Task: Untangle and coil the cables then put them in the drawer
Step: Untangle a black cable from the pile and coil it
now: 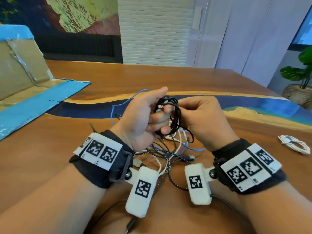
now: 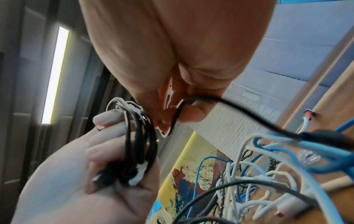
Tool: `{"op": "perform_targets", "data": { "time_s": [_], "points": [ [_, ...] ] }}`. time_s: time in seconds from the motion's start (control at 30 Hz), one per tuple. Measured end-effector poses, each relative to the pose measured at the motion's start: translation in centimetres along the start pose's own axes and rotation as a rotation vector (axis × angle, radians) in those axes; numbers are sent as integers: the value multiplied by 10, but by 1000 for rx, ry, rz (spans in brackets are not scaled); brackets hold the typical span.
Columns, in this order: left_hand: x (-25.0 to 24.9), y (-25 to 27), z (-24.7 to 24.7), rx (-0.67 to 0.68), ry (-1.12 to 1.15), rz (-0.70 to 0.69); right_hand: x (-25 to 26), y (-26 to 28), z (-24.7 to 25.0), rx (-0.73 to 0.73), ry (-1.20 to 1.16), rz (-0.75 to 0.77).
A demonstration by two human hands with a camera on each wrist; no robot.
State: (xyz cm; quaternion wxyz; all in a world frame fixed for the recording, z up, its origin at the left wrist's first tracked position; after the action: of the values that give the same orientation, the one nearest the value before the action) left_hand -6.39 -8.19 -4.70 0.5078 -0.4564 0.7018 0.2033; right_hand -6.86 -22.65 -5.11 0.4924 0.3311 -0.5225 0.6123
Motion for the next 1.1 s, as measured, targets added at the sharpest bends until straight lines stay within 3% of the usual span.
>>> {"op": "perform_targets", "data": {
  "time_s": [0.27, 0.47, 0.63, 0.8, 0.93, 1.1],
  "points": [
    [-7, -3, 12, -284, -43, -109, -6, 6, -22, 212, -409, -174],
    [-9, -4, 12, -396, -93, -135, -9, 8, -24, 214, -411, -121],
    [-4, -7, 13, -270, -243, -77, -15, 6, -26, 40, -356, -164],
    [-10, -1, 11, -125, -255, -33, -9, 7, -22, -6, -224, -142],
    [-15, 2, 9, -6, -388, -118, -2, 5, -15, 75, -280, -158],
    [-12, -1, 19, -97, -356, -104, 5, 9, -17, 238, -449, -204]
  ]
}}
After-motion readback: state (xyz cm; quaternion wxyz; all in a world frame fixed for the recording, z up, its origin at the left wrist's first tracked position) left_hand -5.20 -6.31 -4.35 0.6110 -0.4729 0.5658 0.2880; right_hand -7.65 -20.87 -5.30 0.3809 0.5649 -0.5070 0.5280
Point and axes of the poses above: each hand's wrist, its own y-axis away from the middle knuckle, its own z-axis out of the back of the hand, x = y × z, the point moved 3 cm from there along -y, towards the middle knuckle, and after that the axes turned 8 degrees about -z, right-handed, at the moved point
